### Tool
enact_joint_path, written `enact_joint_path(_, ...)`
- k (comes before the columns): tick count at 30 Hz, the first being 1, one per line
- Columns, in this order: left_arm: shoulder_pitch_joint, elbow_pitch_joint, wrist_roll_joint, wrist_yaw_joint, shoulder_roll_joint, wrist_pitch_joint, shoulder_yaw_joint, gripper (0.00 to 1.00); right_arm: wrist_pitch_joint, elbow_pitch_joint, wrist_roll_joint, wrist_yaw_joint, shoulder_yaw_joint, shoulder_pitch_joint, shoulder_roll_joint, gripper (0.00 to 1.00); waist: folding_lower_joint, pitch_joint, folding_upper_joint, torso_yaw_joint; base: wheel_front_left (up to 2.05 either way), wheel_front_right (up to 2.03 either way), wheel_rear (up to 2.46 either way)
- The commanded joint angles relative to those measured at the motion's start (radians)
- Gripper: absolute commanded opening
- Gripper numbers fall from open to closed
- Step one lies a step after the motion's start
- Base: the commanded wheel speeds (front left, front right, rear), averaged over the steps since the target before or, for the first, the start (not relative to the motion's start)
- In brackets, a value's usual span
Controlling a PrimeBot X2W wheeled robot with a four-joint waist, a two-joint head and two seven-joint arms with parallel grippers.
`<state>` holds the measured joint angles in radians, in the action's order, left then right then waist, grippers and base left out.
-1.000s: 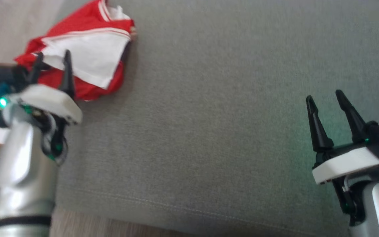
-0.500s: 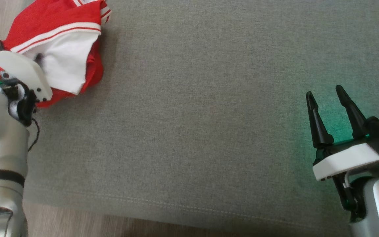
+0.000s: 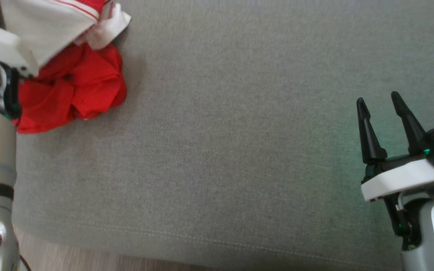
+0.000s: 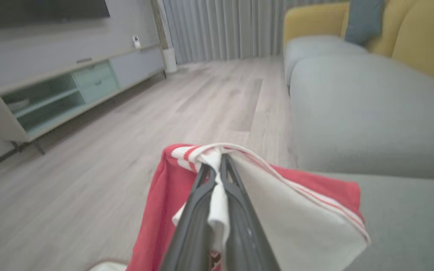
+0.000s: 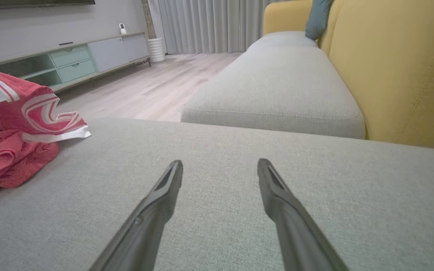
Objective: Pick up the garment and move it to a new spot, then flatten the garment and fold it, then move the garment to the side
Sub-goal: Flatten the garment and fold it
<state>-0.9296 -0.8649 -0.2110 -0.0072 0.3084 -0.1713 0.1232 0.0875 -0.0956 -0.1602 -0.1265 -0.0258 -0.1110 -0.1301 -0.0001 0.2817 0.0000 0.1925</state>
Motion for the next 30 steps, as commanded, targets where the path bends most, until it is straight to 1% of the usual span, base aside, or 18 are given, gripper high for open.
enact_joint_path(1,-0.025,0.058,0.005,0.010,0.064,-0.016,-0.019,0.00,-0.013,-0.040,-0.004,-0.004,-0.018,-0.003,0.007,1.00,0.0001,-0.039,0.0000,-0.011,0.00,0.00,0.00)
enact_joint_path(5,0.047,0.203,-0.007,0.021,0.057,-0.034,-0.024,0.00,-0.019,-0.039,-0.009,-0.004,-0.017,0.019,0.029,1.00,0.0001,-0.099,0.0000,-0.034,0.00,0.00,0.00)
enact_joint_path(9,0.170,0.406,-0.020,0.042,0.031,-0.018,-0.016,0.00,-0.018,-0.041,-0.014,-0.004,-0.018,0.048,0.047,1.00,0.0001,-0.151,0.0000,-0.067,0.00,0.00,0.00)
enact_joint_path(14,0.349,0.672,-0.025,0.061,-0.016,0.058,0.036,0.00,-0.010,-0.052,-0.019,-0.004,-0.019,0.079,0.062,1.00,0.0001,-0.190,0.0000,-0.131,0.00,0.00,0.00)
enact_joint_path(17,0.420,0.785,-0.027,0.060,-0.056,0.104,0.094,0.00,-0.002,-0.065,-0.021,-0.004,-0.019,0.087,0.067,1.00,0.0001,-0.184,0.0000,-0.179,0.00,0.00,0.00)
enact_joint_path(19,0.443,0.824,-0.031,0.052,-0.088,0.121,0.136,0.00,0.003,-0.071,-0.023,-0.004,-0.024,0.084,0.070,1.00,0.0001,-0.175,0.0000,-0.220,0.00,0.00,0.00)
enact_joint_path(22,0.446,0.844,-0.030,0.035,-0.139,0.135,0.206,0.00,0.007,-0.078,-0.026,-0.004,-0.040,0.070,0.072,1.00,0.0001,-0.147,0.0000,-0.293,0.00,0.00,0.00)
enact_joint_path(26,0.398,0.811,-0.035,0.007,-0.200,0.127,0.280,0.00,0.006,-0.078,-0.038,-0.004,-0.058,0.050,0.074,1.00,0.0001,-0.110,0.0000,-0.395,0.00,0.00,0.00)
enact_joint_path(29,0.345,0.780,-0.041,-0.003,-0.229,0.110,0.321,0.00,0.000,-0.072,-0.047,-0.004,-0.062,0.039,0.075,1.00,0.0001,-0.081,0.0000,-0.467,0.00,0.00,0.00)
enact_joint_path(30,0.345,0.780,-0.041,-0.003,-0.229,0.110,0.321,0.00,0.000,-0.072,-0.047,-0.004,-0.062,0.039,0.075,1.00,0.0001,-0.081,0.0000,-0.467,0.00,0.00,0.00)
